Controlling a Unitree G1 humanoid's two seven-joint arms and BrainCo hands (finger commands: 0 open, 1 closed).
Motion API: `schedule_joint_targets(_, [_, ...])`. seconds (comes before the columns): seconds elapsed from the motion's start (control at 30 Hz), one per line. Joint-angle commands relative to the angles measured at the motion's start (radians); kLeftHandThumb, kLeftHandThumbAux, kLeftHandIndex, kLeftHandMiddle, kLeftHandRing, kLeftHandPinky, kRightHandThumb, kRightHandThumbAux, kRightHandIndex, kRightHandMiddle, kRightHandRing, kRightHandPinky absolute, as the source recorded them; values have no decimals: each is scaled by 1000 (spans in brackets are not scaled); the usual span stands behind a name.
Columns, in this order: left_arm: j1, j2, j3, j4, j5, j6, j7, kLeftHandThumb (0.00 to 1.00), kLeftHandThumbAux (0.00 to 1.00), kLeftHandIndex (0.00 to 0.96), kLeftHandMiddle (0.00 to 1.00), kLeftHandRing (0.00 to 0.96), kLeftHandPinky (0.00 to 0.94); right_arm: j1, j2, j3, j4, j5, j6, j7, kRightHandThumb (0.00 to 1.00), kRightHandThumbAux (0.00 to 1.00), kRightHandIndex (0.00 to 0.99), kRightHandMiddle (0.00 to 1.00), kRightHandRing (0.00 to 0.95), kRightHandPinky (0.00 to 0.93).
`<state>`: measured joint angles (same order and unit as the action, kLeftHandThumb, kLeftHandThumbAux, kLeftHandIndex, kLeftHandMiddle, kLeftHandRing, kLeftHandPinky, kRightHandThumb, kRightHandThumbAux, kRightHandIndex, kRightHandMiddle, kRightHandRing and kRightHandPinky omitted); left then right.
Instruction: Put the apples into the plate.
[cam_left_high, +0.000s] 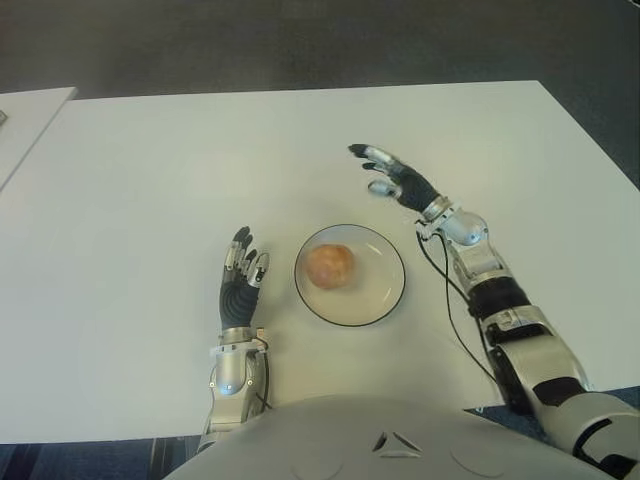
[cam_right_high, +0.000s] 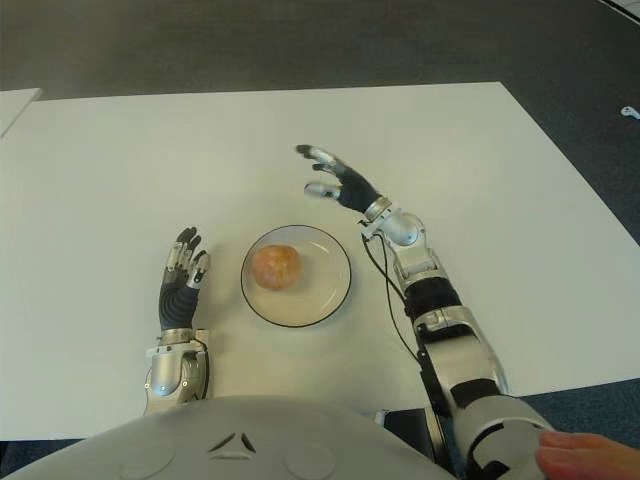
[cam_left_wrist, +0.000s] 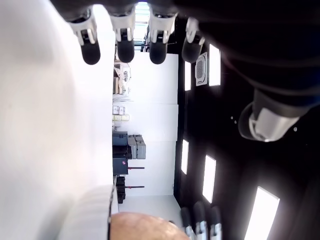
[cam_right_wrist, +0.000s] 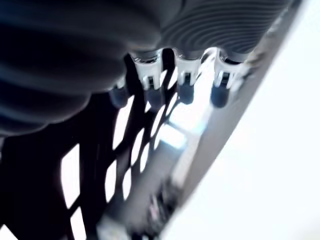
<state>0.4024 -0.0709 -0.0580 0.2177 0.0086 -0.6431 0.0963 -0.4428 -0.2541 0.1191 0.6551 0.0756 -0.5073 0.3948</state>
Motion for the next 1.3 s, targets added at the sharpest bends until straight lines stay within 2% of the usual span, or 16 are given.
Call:
schedule_joint_targets(0.03, [-2,-25,2,41,5,23,9,33,437,14,0,0,0,57,56,-97,39,115,75,11,120,372,14,6,0,1])
schedule_joint_targets(0.13, [-2,-24,6,40,14,17,17,34,429,24,0,0,0,104,71,-154,23,172,108,14,122,417,36,29,0,26])
schedule_joint_targets(0.27, [-1,-26,12,38,13,13,22,37,420,63,0,0,0,124,86,-200,5,211,144,13,133,461,80,71,29,70])
schedule_joint_targets(0.33, [0,-33,19,37,-2,1,26,43,420,79,0,0,0,147,101,-233,-23,238,175,-13,136,469,94,85,42,87])
schedule_joint_targets(0.5, [4,-47,28,37,-32,-22,27,78,430,127,0,0,0,179,127,-282,-54,261,206,-52,148,473,140,141,100,149])
schedule_joint_targets(0.77, [2,-59,26,50,-71,-49,18,107,446,154,0,0,0,219,157,-356,-53,293,252,-102,174,493,163,189,144,174])
schedule_joint_targets(1.03, [6,-50,25,46,-70,-47,23,108,452,139,1,0,0,257,161,-369,-58,266,260,-115,171,509,178,220,169,186])
schedule_joint_targets(1.3, [17,-49,18,32,-131,-23,-14,118,445,127,2,0,8,283,145,-367,6,236,209,-76,185,504,197,267,207,207])
